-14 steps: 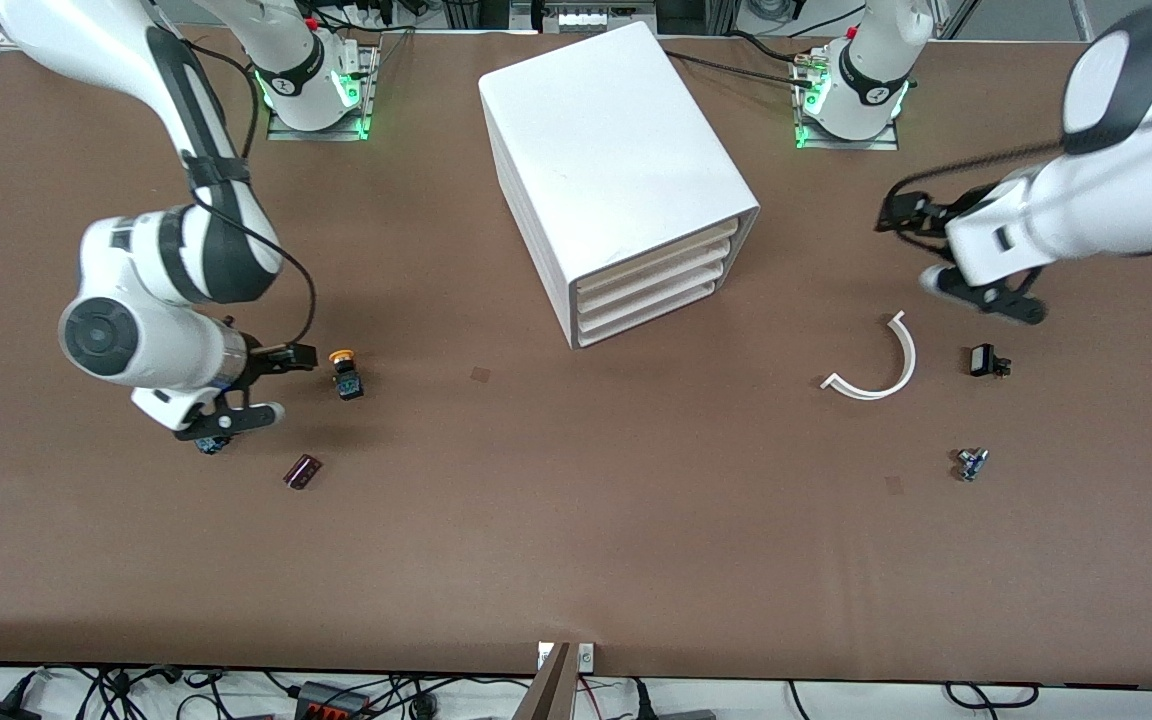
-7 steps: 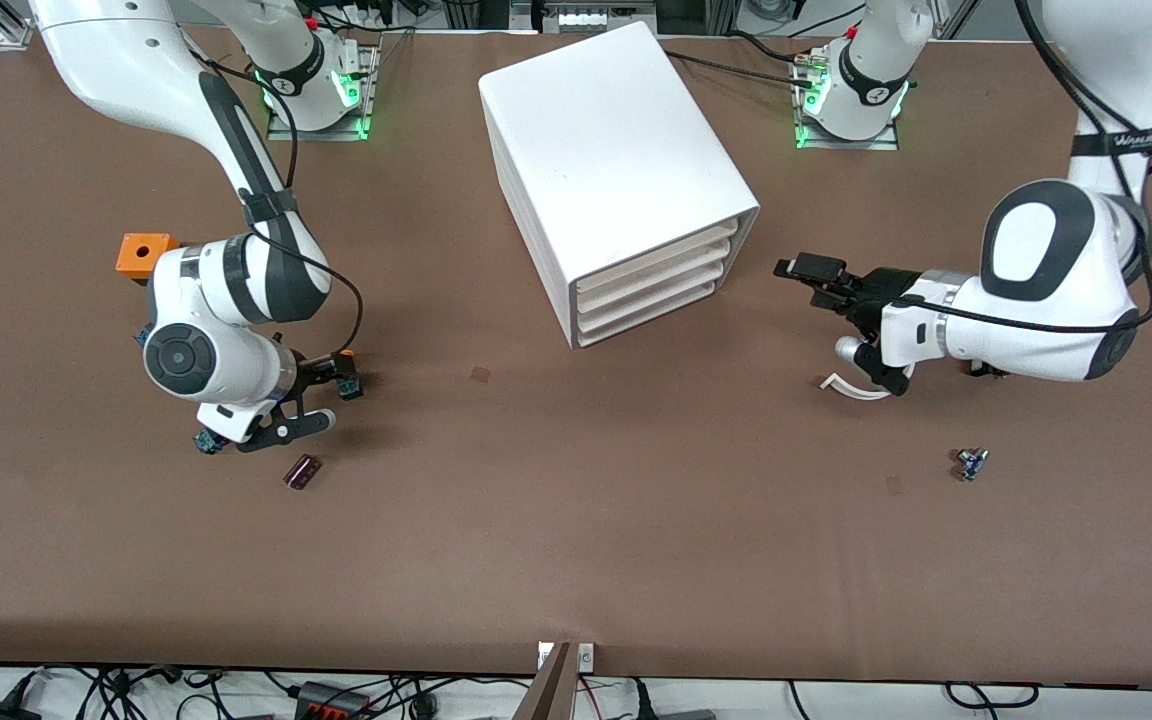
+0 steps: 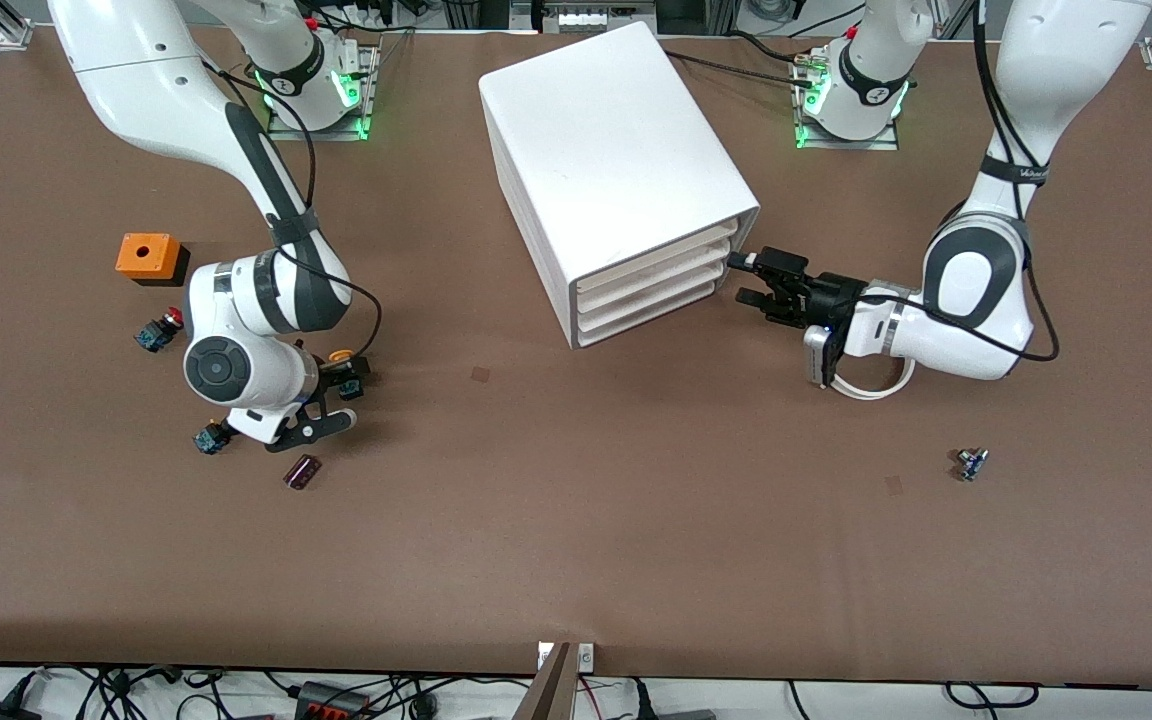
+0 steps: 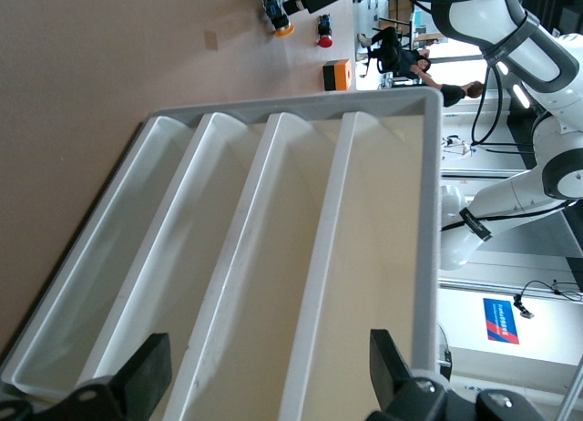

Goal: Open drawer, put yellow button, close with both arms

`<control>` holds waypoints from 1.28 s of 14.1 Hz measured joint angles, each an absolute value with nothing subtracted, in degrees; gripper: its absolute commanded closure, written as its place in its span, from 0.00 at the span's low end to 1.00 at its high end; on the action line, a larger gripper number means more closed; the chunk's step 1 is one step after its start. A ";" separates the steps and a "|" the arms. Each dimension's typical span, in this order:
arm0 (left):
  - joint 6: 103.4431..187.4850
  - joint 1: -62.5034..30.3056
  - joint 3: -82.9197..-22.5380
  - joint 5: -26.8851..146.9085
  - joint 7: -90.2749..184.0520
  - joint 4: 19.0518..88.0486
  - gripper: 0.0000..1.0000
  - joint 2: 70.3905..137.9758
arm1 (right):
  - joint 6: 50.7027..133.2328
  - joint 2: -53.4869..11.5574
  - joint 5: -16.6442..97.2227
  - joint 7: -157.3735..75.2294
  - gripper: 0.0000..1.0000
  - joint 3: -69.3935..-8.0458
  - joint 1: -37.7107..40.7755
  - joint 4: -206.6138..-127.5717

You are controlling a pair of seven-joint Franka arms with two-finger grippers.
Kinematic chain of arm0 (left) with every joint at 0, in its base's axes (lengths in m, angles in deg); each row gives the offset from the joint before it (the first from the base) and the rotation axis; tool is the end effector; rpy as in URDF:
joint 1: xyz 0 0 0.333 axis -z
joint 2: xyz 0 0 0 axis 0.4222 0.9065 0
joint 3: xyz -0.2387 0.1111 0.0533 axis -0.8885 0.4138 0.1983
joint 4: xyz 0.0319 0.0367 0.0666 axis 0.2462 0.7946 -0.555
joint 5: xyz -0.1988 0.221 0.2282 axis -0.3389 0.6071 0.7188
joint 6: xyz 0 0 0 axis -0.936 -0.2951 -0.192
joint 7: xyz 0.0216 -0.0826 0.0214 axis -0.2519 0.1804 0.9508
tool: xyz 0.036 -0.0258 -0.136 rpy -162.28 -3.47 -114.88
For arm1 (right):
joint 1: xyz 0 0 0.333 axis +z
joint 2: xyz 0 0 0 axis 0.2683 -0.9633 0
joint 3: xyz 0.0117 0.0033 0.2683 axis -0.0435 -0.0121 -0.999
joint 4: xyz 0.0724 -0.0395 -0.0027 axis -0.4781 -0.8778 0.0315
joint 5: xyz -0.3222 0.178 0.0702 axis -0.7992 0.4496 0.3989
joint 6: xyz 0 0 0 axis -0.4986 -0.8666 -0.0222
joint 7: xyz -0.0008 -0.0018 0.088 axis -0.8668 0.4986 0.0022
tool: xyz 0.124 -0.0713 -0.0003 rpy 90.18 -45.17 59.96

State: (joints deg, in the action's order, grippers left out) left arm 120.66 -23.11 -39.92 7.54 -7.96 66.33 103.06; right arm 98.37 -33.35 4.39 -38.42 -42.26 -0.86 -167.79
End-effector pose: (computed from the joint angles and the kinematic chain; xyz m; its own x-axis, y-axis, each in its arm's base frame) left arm 0.4935 -0.1869 0.2254 0.8950 -0.4459 -0.0115 -0.1326 -0.2906 0.9476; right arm 0.5768 0.1324 0.1401 0.9122 0.3362 -0.2341 0.3401 -0.9401 -0.0246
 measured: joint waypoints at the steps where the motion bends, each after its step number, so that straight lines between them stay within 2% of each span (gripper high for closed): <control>1: 119.33 -23.06 -40.03 7.17 -8.04 66.69 0.21 103.55 | 98.40 -33.72 4.39 -38.42 0.00 -42.26 -0.58 -167.79; 3: 116.20 -22.90 -40.75 5.07 -8.18 66.96 0.21 104.99 | 98.49 -34.59 4.39 -38.42 0.00 -42.26 -0.14 -167.84; 6: 115.90 -22.63 -42.22 3.66 -8.56 66.97 0.32 106.58 | 98.55 -35.67 4.39 -38.42 0.00 -42.26 -0.01 -167.87; 7: 115.89 -22.62 -42.86 3.63 -8.60 66.97 0.40 106.71 | 98.55 -36.00 4.39 -38.42 0.06 -42.26 -0.01 -167.88; 8: 115.87 -22.62 -43.17 3.62 -8.96 66.97 0.46 106.70 | 98.49 -36.09 4.39 -38.42 0.22 -42.26 -0.01 -167.89; 10: 115.79 -22.61 -43.67 3.62 -11.50 66.99 0.53 106.82 | 97.91 -36.10 4.39 -38.41 0.49 -42.26 0.00 -167.89; 11: 115.77 -22.60 -43.76 3.62 -13.72 67.09 0.60 107.08 | 97.49 -36.10 4.39 -38.33 0.74 -42.26 0.00 -167.89; 12: 115.77 -22.60 -43.77 3.62 -16.56 67.22 0.62 107.58 | 97.32 -36.09 4.39 -38.24 0.84 -42.25 0.00 -167.89; 14: 115.57 -22.63 -43.77 3.41 -22.03 67.46 0.77 109.29 | 97.13 -35.77 4.39 -38.18 0.94 -42.17 -0.01 -167.80; 15: 114.85 -22.73 -43.77 2.64 -23.27 67.43 0.88 109.87 | 97.03 -35.66 4.40 -38.14 0.95 -42.20 0.02 -167.70; 17: 113.54 -22.87 -43.78 2.15 -24.04 67.30 0.98 109.94 | 97.01 -35.28 4.40 -38.03 0.95 -42.24 0.13 -166.89; 18: 112.95 -22.89 -43.80 2.07 -24.01 67.17 0.99 109.82 | 96.90 -34.96 4.40 -37.97 0.95 -42.24 0.20 -165.86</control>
